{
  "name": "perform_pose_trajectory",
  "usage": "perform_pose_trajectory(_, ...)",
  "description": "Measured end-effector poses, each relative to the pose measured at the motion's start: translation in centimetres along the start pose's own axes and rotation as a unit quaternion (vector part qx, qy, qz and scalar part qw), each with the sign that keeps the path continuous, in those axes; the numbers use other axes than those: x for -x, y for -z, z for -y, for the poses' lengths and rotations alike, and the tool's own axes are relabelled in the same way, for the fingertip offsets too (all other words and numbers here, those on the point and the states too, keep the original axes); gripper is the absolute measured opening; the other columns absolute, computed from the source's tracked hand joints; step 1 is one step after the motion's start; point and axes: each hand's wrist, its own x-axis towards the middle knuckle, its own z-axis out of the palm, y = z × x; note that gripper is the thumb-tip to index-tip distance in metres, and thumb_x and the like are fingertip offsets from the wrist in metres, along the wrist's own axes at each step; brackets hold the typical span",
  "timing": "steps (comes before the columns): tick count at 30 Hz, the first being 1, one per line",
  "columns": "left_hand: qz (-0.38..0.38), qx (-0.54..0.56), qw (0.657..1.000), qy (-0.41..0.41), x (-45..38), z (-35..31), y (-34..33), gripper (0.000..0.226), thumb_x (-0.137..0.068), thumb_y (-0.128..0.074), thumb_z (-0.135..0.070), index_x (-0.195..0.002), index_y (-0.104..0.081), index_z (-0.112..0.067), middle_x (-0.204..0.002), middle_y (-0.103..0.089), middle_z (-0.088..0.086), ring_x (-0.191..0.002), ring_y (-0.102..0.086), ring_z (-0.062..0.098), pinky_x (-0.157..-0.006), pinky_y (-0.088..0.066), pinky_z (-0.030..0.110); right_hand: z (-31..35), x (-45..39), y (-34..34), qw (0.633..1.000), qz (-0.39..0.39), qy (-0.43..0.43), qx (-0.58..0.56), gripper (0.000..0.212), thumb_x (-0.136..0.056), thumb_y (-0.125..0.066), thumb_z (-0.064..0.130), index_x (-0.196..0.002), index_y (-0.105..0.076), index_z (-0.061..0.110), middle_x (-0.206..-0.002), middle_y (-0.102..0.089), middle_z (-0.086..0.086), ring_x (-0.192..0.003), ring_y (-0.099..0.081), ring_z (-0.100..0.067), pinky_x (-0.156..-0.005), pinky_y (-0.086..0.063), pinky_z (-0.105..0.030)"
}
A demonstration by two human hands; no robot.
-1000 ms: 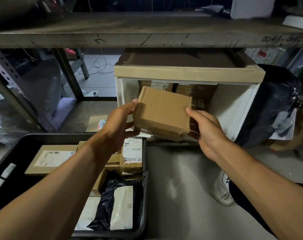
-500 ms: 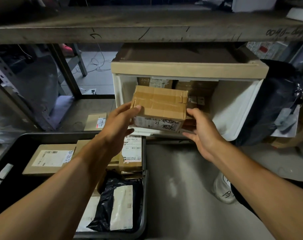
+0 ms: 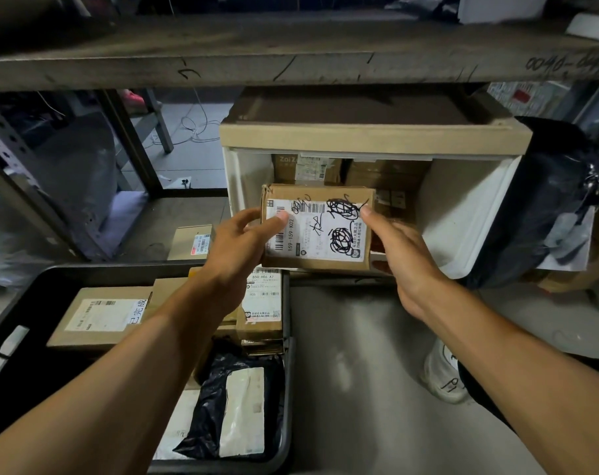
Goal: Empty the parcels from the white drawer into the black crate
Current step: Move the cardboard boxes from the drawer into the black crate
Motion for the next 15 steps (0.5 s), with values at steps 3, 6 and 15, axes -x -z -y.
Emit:
perform_pose_trajectory(3, -0.006, 0.004, 1.000, 0.012, 0.11, 0.38, -0.58, 0.054, -0.086, -0.069, -0.049, -0.128, -0.055, -0.018, -0.114, -0.071, 0.009, -0.107, -0.068, 0.032, -0.093, -0.055, 0.050, -0.10, 0.06, -0.29, 1.000, 0.003, -0.012, -0.021, 0.047, -0.082, -0.070, 0.061, -0.109, -0.071, 0.022, -0.102, -0.078, 0.012, -0.103, -0.070, -0.008, -0.107, -0.047, -0.042)
perform_pose_trajectory(6, -0.006, 0.008, 1.000, 0.020, 0.21, 0.51, -0.84, 0.047, -0.092, -0.061, -0.049, -0.126, -0.052, -0.018, -0.111, -0.071, 0.009, -0.103, -0.069, 0.029, -0.083, -0.050, 0.038, -0.14, 0.17, -0.54, 0.998, 0.027, -0.035, -0.040, 0.073, -0.065, -0.069, 0.073, -0.117, -0.069, 0.023, -0.106, -0.078, 0.008, -0.106, -0.071, -0.015, -0.107, -0.047, -0.047)
perform_pose_trajectory(15, 0.075, 0.059, 0.993, 0.070, 0.59, 0.16, -1.18, 0.038, -0.092, -0.062, -0.046, -0.125, -0.055, -0.028, -0.120, -0.064, 0.007, -0.112, -0.061, 0.028, -0.096, -0.049, 0.046, -0.33, 0.15, -0.80, 0.996, 0.022, -0.061, -0.062, 0.064, -0.070, -0.065, 0.076, -0.119, -0.064, 0.036, -0.105, -0.077, 0.012, -0.107, -0.069, -0.019, -0.102, -0.051, -0.052)
